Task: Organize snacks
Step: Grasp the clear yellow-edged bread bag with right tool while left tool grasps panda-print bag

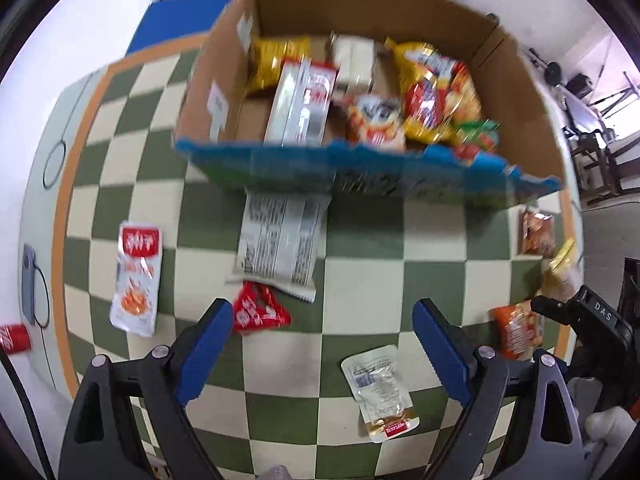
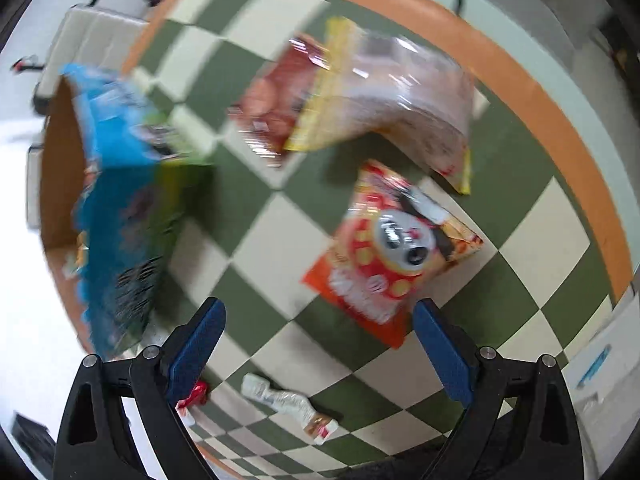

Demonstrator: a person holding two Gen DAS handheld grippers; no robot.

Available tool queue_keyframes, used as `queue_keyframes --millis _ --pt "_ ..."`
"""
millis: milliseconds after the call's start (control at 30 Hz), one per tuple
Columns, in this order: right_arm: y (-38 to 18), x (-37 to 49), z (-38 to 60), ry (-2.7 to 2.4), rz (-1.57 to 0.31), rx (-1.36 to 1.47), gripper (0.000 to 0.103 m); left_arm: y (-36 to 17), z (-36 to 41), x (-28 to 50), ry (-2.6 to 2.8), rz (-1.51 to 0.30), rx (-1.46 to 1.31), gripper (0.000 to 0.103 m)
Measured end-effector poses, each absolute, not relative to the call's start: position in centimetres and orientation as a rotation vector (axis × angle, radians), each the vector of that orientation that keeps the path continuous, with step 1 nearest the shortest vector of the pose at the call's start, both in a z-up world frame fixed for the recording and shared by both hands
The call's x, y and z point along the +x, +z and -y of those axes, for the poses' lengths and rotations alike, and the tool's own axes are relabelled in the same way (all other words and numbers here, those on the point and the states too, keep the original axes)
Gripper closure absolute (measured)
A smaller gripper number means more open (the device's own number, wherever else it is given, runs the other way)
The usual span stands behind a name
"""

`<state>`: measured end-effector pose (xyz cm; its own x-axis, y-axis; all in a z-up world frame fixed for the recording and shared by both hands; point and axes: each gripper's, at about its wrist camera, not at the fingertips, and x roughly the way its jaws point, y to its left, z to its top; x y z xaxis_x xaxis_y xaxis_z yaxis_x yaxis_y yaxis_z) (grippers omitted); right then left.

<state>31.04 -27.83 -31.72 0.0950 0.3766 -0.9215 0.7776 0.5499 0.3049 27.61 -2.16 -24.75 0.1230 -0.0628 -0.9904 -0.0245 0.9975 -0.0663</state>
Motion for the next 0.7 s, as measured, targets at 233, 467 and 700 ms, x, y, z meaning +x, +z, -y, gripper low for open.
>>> queue_keyframes --millis 233,467,700 --pt "-36.0 30.7 28.9 -0.485 -1.578 0.973 0.021 -26.6 3.3 26.8 -0.022 -1.488 -0.032 0.011" --pt "-35.9 31.6 25.7 -0.278 -1.616 0.842 0.037 -27.6 5.4 26.8 -0.047 -1.504 0.035 0.011" --pt "-35.2 33.1 19.8 0.058 -1.700 0.607 0.007 -28.6 9.0 26.6 -0.155 -1.566 0.038 0.012"
